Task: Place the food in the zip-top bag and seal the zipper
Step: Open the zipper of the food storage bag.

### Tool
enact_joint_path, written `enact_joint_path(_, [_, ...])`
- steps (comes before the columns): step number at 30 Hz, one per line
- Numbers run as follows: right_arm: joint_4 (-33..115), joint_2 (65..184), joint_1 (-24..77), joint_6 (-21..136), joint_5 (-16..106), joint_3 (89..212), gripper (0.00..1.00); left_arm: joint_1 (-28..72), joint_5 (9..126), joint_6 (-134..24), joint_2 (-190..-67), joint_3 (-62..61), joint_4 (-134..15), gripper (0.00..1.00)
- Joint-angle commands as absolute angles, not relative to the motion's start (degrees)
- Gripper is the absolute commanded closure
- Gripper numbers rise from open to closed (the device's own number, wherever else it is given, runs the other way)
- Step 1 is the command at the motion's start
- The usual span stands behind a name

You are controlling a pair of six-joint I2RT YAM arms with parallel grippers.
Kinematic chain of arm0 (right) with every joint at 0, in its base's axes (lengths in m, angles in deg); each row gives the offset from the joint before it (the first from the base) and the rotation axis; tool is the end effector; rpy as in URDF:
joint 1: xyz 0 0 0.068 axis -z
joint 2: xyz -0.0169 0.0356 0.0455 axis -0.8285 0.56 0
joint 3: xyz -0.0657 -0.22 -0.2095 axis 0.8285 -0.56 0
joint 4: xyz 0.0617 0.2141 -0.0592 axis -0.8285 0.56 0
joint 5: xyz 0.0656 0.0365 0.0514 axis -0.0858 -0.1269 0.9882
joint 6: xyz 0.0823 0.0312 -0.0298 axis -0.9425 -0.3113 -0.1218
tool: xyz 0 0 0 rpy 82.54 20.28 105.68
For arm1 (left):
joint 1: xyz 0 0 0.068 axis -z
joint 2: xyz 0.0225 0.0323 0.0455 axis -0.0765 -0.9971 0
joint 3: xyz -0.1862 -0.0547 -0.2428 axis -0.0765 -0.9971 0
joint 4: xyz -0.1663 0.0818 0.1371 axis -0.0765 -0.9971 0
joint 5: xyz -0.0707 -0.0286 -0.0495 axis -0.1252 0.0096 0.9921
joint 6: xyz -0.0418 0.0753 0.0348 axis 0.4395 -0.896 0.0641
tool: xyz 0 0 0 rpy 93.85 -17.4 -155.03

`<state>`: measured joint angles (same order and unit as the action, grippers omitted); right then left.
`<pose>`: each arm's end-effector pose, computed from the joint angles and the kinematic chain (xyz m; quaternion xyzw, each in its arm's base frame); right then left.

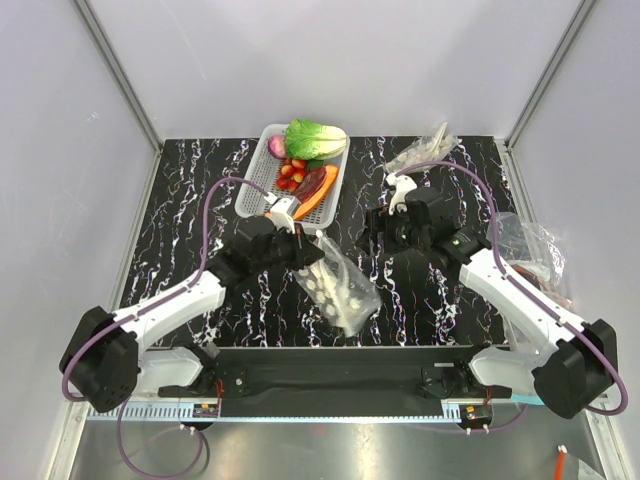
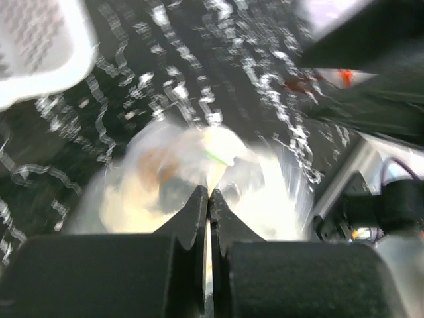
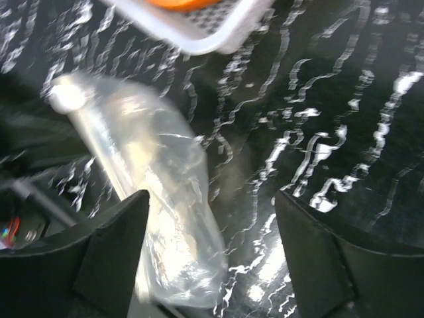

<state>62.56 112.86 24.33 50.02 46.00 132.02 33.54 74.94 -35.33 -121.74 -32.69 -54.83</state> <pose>0.2154 0.1475 0.3214 -0.1686 0.8673 0.2419 0.4011 0.1964 -0.1816 0.2882 0.1254 0.8155 -0.4065 0.3925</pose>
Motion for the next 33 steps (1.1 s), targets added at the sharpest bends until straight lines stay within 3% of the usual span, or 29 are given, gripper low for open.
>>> enact_joint_path(1, [60.9, 110.4, 24.0, 52.9, 56.0, 131.1, 0.16, 33.1, 68.5, -30.1, -123.3, -30.5, -55.7, 1.0])
enact_joint_path(6, [59.7, 112.2, 23.8, 53.9, 61.9, 130.1, 0.19, 33.1, 74.0, -31.1, -126.5, -28.8, -54.7, 1.0])
enact_joint_path(8, [59.7, 113.1, 23.5, 54.2, 62.6, 130.4, 0.33, 33.1, 75.6, -31.0, -127.6, -28.4, -54.9, 1.0])
enact_joint_path(12, [59.9, 114.6, 22.5, 53.9, 63.9, 132.0, 0.45, 33.1, 75.5, -30.4, -127.9, -27.4, -56.3, 1.0])
enact_joint_path(26, [59.4, 122.3, 15.7, 50.5, 57.8, 132.1, 0.44, 33.1, 70.9, -30.9, -128.2, -24.1, -58.8, 1.0])
enact_joint_path(27, [59.5, 123.1, 15.6, 50.3, 56.2, 132.1, 0.49, 33.1, 71.0, -30.9, -128.2, -24.1, -58.7, 1.0])
enact_joint_path(29, [60.4, 123.5, 15.5, 50.3, 54.7, 132.4, 0.68, 33.0, 70.7, -31.3, -127.8, -23.9, -59.0, 1.0])
enact_joint_path(30, [61.4, 123.2, 15.5, 50.1, 52.2, 132.6, 0.82, 32.8, 70.4, -31.5, -127.7, -23.5, -59.7, 1.0])
enact_joint_path(31, [62.0, 122.8, 15.5, 50.1, 50.8, 132.7, 0.82, 32.8, 70.1, -31.8, -127.6, -23.3, -60.2, 1.0])
enact_joint_path(33, [63.7, 120.7, 15.5, 50.0, 46.1, 133.7, 0.99, 32.5, 69.1, -32.5, -127.6, -22.2, -61.4, 1.0])
